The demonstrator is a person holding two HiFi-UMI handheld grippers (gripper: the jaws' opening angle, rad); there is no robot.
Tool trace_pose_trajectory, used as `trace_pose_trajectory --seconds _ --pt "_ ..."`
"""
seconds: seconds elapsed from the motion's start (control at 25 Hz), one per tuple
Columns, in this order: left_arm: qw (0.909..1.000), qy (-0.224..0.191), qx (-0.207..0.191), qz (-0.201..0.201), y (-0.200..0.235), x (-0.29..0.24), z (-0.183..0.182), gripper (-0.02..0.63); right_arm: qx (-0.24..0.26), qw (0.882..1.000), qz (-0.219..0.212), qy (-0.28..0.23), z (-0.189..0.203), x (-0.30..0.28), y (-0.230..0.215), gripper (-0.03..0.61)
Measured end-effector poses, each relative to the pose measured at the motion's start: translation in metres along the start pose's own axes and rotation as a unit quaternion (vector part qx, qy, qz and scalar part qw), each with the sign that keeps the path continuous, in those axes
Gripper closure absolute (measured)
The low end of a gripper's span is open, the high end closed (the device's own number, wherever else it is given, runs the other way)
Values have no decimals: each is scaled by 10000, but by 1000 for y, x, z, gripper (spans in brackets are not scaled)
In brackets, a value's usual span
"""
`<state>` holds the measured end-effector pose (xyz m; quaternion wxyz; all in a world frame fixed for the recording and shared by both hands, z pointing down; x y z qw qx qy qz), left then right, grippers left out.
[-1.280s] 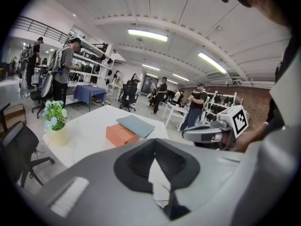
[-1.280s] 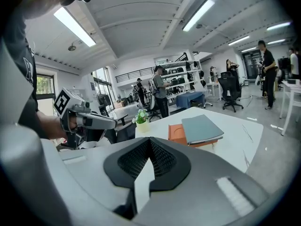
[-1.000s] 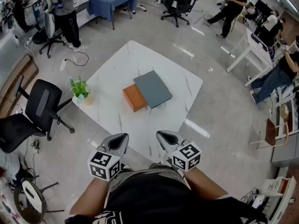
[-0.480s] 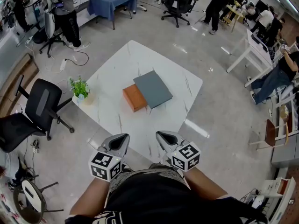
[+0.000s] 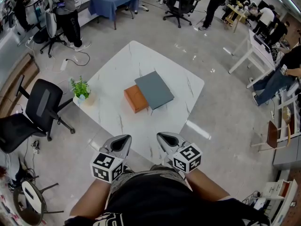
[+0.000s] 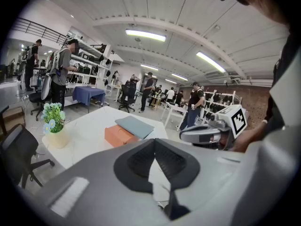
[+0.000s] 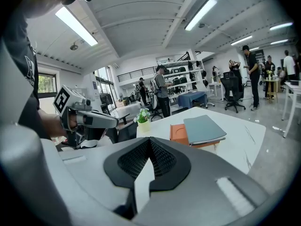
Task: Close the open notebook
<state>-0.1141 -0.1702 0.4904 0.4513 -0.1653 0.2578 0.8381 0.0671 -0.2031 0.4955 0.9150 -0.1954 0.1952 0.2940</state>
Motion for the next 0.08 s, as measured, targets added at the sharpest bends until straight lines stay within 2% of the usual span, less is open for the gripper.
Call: trace_pose_trajectory --seconds 0.08 --pt "10000 8 -22 7 0 0 1 555 11 10000 -3 16 1 -1 0 578"
Point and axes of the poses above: the fingertips, and each gripper's own axes: x backward along the fingers, y to its left, z out of its underside, the point moved 5 cm from there along x, backward along the fingers, and after that the axes turned 6 degrees about y, right-handed, at the moved point
